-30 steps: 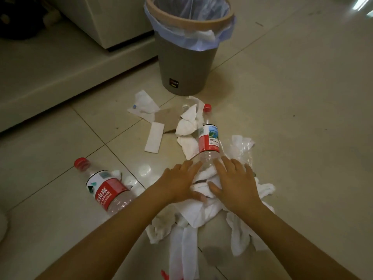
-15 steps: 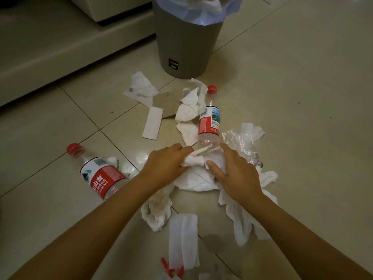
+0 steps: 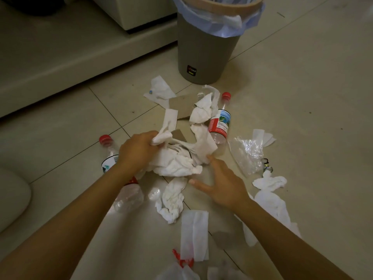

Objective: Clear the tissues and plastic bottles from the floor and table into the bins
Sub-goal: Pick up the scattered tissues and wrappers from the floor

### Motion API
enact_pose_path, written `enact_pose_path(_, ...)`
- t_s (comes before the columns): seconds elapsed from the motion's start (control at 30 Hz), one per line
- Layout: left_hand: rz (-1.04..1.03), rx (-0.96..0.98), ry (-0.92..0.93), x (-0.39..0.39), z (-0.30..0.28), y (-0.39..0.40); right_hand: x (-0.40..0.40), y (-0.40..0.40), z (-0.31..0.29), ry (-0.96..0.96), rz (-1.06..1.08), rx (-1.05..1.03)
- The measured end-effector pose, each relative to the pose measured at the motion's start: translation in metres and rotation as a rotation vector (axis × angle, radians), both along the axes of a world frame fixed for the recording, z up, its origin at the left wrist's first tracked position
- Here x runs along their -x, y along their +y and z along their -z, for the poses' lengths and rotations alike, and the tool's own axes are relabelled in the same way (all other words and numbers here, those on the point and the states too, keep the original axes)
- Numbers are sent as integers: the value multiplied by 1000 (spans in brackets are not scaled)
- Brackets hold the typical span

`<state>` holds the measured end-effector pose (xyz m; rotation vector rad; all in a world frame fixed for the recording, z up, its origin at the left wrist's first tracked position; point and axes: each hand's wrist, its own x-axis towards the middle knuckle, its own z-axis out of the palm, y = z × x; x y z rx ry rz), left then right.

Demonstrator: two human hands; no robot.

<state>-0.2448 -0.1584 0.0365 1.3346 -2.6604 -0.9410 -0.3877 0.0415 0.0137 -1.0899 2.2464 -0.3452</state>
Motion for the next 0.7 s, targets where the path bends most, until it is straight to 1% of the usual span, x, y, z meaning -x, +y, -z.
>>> enact_pose_path(0.07,-44,-62,5,-5,-3,-6,-9,-7,2,-76,43,24)
enact_pose_path(0.13,-42,-96,-6,-9,-3,-9,-18,-19,2,-155,92,67)
enact_pose_path(0.23,1,-66,-97,-13,3,-8,-29,-35,5,-189,93,86)
enact_pose_path(0.37,-5,-22,-173,-17,13,-12,-38,-47,12,-10,-144,-125)
enact_pose_path(0.47,0,8,-226,-21,14,-15,-48,-48,17,79,-252,-189)
enact_pose_path(0.53,14,-1,-234,-23,12,-15,-58,-46,21,145,-271,-171)
enact_pose_path(0.6,29,-4,-251,-24,11,-14,-67,-43,26,186,-243,-87)
enact_pose_path(0.7,50,-18,-269,-28,10,-12,-74,-42,25,153,-213,-22)
